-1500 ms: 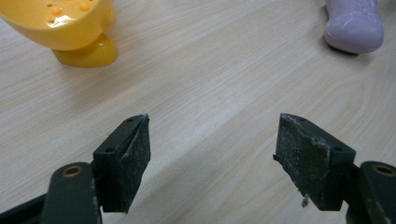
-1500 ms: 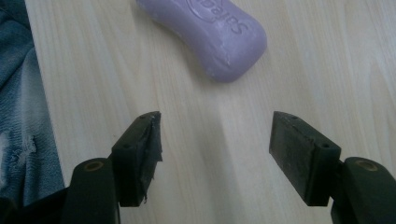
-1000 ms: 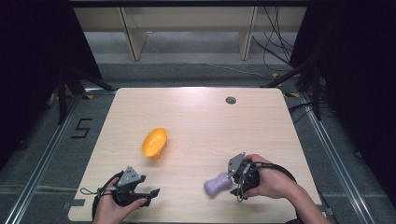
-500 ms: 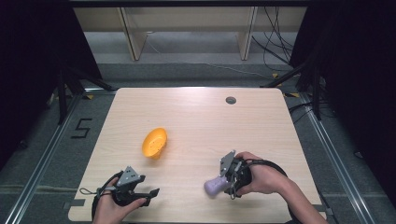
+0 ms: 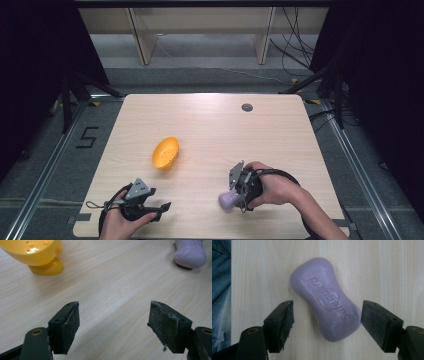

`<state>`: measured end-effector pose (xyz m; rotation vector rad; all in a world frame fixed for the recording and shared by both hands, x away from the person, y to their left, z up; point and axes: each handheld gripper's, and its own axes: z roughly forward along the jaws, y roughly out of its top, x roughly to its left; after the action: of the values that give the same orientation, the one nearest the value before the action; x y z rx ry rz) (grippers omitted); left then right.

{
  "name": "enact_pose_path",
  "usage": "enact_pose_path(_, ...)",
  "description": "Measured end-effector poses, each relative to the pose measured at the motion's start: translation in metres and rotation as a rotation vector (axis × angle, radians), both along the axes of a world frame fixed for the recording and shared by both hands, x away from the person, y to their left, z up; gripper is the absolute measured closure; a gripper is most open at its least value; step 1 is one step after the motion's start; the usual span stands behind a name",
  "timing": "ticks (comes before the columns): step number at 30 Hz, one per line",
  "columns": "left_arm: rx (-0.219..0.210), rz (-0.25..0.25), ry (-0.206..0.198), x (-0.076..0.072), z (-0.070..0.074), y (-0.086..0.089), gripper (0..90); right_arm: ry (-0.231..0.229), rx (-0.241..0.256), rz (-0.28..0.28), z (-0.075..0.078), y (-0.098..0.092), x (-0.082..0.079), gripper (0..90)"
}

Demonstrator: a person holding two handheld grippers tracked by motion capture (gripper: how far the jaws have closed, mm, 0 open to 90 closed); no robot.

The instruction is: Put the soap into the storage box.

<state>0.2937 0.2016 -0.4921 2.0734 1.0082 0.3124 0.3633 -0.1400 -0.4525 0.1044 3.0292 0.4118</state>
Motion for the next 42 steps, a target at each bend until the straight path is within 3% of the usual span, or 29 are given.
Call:
enact_pose_path(7,0.007,0.001,0.001,0.001,0.000,0.001,24.3,0.005,-0.015,0.009,-0.003,0.007,0.003,26.3)
enact_pose_path(8,-0.002,-0.004,0.011,0.001,0.000,0.001,24.3,-0.001,-0.004,0.047,-0.004,0.009,0.005,26.3)
enact_pose_path(11,-0.012,0.013,0.012,0.000,-0.001,0.000,24.3,0.010,-0.014,0.022,-0.005,0.010,0.004,26.3)
enact_pose_path(13,-0.008,0.002,0.003,0.001,-0.001,0.001,24.2,0.001,0.002,0.069,-0.007,0.011,0.007,26.6)
enact_pose_path(17,-0.006,0.002,0.002,0.001,-0.001,0.001,24.1,0.023,-0.026,0.030,-0.008,0.011,0.004,26.7)
enact_pose_path(21,-0.002,0.013,0.008,0.001,-0.001,0.001,24.1,0.016,-0.024,0.046,-0.011,0.013,0.005,27.1)
enact_pose_path(23,0.000,-0.004,0.008,0.001,0.000,0.003,24.1,0.011,-0.014,0.082,-0.012,0.014,0.007,27.2)
enact_pose_path(24,0.002,0.002,-0.001,0.001,-0.001,0.003,24.0,0.018,-0.022,0.056,-0.012,0.014,0.005,27.2)
enact_pose_path(29,0.000,-0.001,0.001,0.001,-0.001,0.002,24.0,0.027,-0.032,0.061,-0.015,0.016,0.006,27.1)
enact_pose_path(31,0.002,-0.003,0.003,0.001,-0.001,0.002,23.9,0.026,-0.042,0.102,-0.018,0.018,0.008,27.8)
enact_pose_path(33,0.003,-0.004,0.003,0.002,-0.001,0.002,24.0,0.028,-0.048,0.098,-0.019,0.018,0.008,28.0)
enact_pose_path(37,-0.017,0.012,0.013,0.001,-0.002,0.000,23.9,0.032,-0.055,0.081,-0.020,0.018,0.008,33.2)
enact_pose_path(40,0.002,-0.006,0.003,0.001,-0.002,0.001,23.8,0.031,-0.052,0.114,-0.022,0.018,0.011,37.8)
enact_pose_path(42,0.002,-0.006,0.002,0.001,-0.002,0.001,23.8,0.031,-0.063,0.093,-0.023,0.017,0.009,40.3)
